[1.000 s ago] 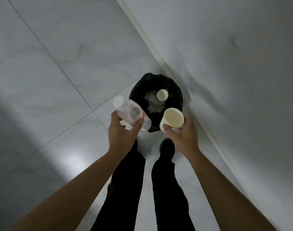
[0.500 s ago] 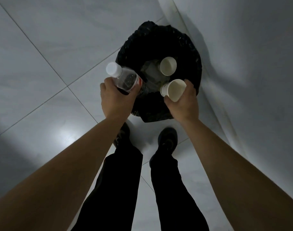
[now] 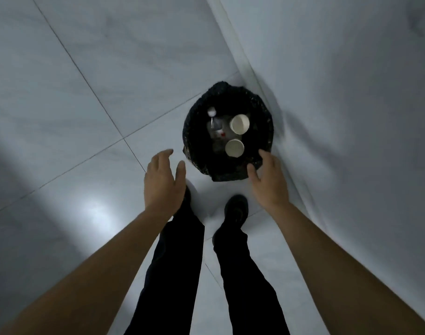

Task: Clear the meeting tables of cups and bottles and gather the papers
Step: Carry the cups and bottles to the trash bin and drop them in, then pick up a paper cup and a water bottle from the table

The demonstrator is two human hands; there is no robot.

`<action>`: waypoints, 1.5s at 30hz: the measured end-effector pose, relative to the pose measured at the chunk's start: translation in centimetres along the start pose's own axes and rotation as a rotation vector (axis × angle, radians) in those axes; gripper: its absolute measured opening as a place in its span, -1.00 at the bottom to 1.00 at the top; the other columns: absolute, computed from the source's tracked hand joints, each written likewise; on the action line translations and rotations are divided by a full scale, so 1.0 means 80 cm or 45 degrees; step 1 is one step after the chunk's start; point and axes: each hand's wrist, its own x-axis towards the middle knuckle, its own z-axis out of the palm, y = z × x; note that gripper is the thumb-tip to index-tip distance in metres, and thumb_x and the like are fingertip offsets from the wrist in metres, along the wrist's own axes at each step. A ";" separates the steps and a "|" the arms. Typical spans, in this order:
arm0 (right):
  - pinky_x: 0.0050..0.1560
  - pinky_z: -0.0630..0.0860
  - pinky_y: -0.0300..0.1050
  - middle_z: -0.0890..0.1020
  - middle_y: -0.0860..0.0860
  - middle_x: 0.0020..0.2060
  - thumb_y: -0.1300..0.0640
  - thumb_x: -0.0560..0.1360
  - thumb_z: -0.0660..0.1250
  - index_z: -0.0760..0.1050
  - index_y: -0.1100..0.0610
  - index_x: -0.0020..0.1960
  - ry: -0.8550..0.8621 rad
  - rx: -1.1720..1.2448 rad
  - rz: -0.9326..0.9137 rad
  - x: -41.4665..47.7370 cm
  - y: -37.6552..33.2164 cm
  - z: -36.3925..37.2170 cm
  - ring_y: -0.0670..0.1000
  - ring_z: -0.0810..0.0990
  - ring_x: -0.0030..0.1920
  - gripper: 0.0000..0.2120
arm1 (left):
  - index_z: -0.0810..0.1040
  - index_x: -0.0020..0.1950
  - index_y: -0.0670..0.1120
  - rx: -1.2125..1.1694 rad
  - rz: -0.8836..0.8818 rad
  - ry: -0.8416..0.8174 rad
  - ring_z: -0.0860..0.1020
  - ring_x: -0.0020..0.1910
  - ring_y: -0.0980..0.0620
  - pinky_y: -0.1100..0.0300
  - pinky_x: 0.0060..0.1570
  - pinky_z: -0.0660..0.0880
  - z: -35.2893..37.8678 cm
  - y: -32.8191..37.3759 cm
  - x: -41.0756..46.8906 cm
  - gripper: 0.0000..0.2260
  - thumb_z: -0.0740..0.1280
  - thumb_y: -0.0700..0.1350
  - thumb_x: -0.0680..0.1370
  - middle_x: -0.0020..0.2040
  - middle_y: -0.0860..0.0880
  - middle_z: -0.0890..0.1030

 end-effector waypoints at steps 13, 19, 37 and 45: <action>0.26 0.48 -0.14 0.46 -0.10 0.33 -0.11 0.63 0.21 0.33 -0.04 0.48 0.232 0.370 -0.492 -0.368 -0.246 -0.309 -0.15 0.49 0.29 -0.56 | 0.39 0.42 0.00 -0.486 0.195 0.420 0.46 0.25 0.14 0.07 0.24 0.46 -0.429 0.174 -0.289 -0.65 0.28 -0.09 0.63 0.31 0.14 0.43; 0.25 0.53 -0.09 0.54 -0.13 0.28 -0.09 0.57 0.25 0.37 -0.03 0.43 0.247 0.524 -0.766 -0.452 -0.275 -0.353 -0.19 0.51 0.28 -0.55 | 0.41 0.33 0.10 -0.741 0.069 0.831 0.51 0.23 0.13 0.16 0.11 0.49 -0.478 0.164 -0.426 -0.71 0.29 -0.07 0.62 0.27 0.15 0.50; 0.22 0.51 -0.16 0.53 -0.26 0.23 -0.01 0.51 0.37 0.34 -0.34 0.28 -0.945 -0.086 -1.568 -0.611 -0.274 -0.224 -0.23 0.51 0.26 -0.57 | 0.42 0.18 0.26 -0.930 -1.008 2.006 0.56 0.06 0.38 0.51 -0.08 0.47 -0.274 0.127 -0.871 -0.71 0.30 -0.09 0.55 0.18 0.03 0.60; 0.20 0.51 -0.17 0.51 -0.28 0.24 0.07 0.50 0.44 0.33 -0.20 0.40 -1.286 -0.434 -1.896 -0.785 -0.274 -0.101 -0.27 0.50 0.26 -0.46 | 0.47 0.24 0.12 -1.141 -1.346 2.403 0.55 0.04 0.42 0.34 -0.06 0.51 -0.193 0.083 -1.008 -0.70 0.34 -0.18 0.56 0.18 0.06 0.61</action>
